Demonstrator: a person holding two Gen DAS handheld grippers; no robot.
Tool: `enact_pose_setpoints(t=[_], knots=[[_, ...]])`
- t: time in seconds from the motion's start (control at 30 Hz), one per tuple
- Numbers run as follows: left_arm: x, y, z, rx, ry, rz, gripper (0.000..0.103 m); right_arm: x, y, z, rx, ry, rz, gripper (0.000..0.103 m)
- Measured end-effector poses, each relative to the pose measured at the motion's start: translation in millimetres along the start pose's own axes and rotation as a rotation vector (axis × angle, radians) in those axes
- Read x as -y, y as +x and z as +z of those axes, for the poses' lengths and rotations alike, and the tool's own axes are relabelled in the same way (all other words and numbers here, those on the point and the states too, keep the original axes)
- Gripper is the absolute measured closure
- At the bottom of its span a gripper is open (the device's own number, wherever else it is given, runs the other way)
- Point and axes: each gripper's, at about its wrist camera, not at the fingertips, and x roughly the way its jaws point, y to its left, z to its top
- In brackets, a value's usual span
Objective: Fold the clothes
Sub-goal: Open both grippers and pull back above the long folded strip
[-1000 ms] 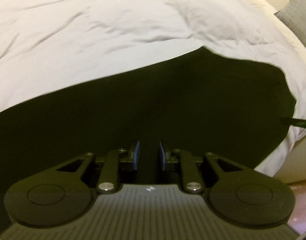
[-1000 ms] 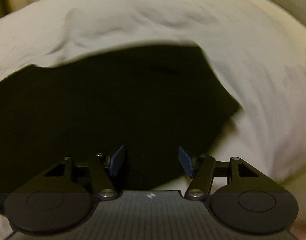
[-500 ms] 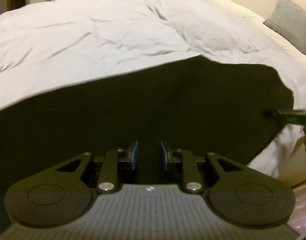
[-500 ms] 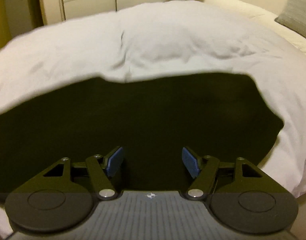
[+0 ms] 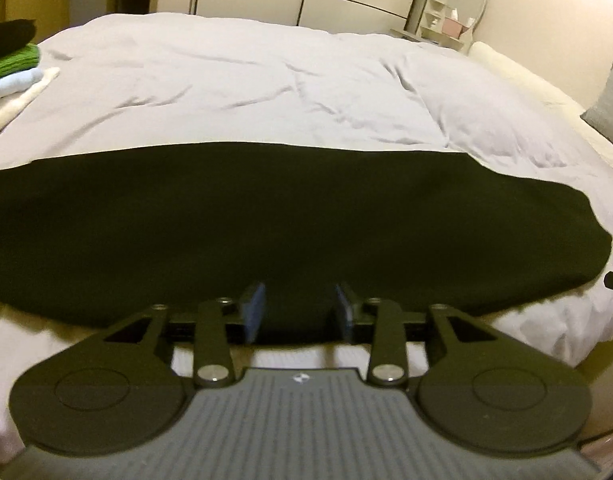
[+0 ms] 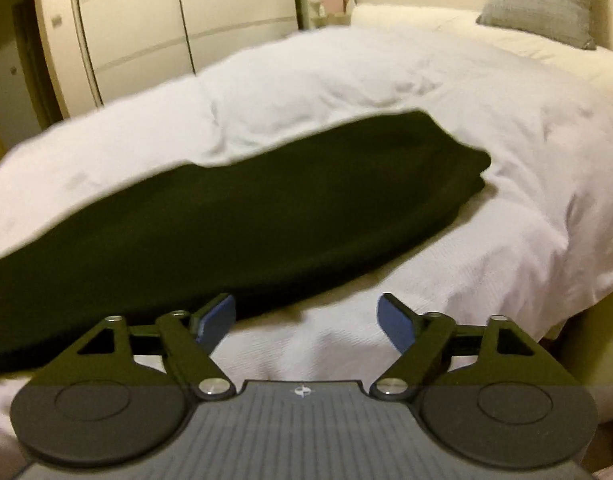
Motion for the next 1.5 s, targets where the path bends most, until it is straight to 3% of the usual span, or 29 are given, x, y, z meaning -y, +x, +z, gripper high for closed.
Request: enact_pose_setpoints(t=[0.1, 0.17, 0.43, 0.53, 0.57, 0.6, 0.87, 1.2, 1.4, 1.5], knots=[[13.6, -25.3, -1.6, -0.011, 0.022, 0.033, 0.064, -18.4, -23.1, -1.3, 0.01, 0.014, 0.029, 0.014], [23.0, -42.9, -4.5, -0.019, 0.038, 0.055, 0.053, -30.9, -35.4, -5.6, -0.013, 0.005, 0.044, 0.014], [37.4, -86.9, -28.7, -0.022, 0.042, 0.116, 0.047, -62.9, -73.1, -27.2, -0.065, -0.057, 0.056, 0.013], [42.0, -97.1, -32.2, -0.01, 0.063, 0.134, 0.041, -64.4, -85.4, -29.3, -0.043, -0.064, 0.053, 0.012], [43.3, -100.1, -32.5, -0.005, 0.07, 0.139, 0.04, -64.1, -90.4, -29.0, -0.03, -0.062, 0.048, 0.002], [44.6, -102.7, -32.7, 0.0, 0.077, 0.142, 0.04, -63.1, -95.3, -28.4, -0.013, -0.059, 0.043, 0.0], [49.7, -105.9, -34.6, -0.005, 0.105, 0.148, 0.039, -54.2, -114.6, -24.1, 0.046, -0.039, 0.026, 0.0], [56.5, -85.7, -32.2, -0.054, 0.1, 0.164, 0.038, -40.2, -70.4, -4.9, 0.025, -0.033, 0.085, 0.0], [37.1, -40.3, -21.2, -0.094, -0.019, 0.176, 0.039, -31.0, -35.9, 10.5, 0.009, -0.03, 0.132, 0.0], [23.0, -16.6, -10.9, -0.11, -0.088, 0.195, 0.049, -34.8, -5.9, 28.1, -0.019, -0.081, 0.169, 0.0]])
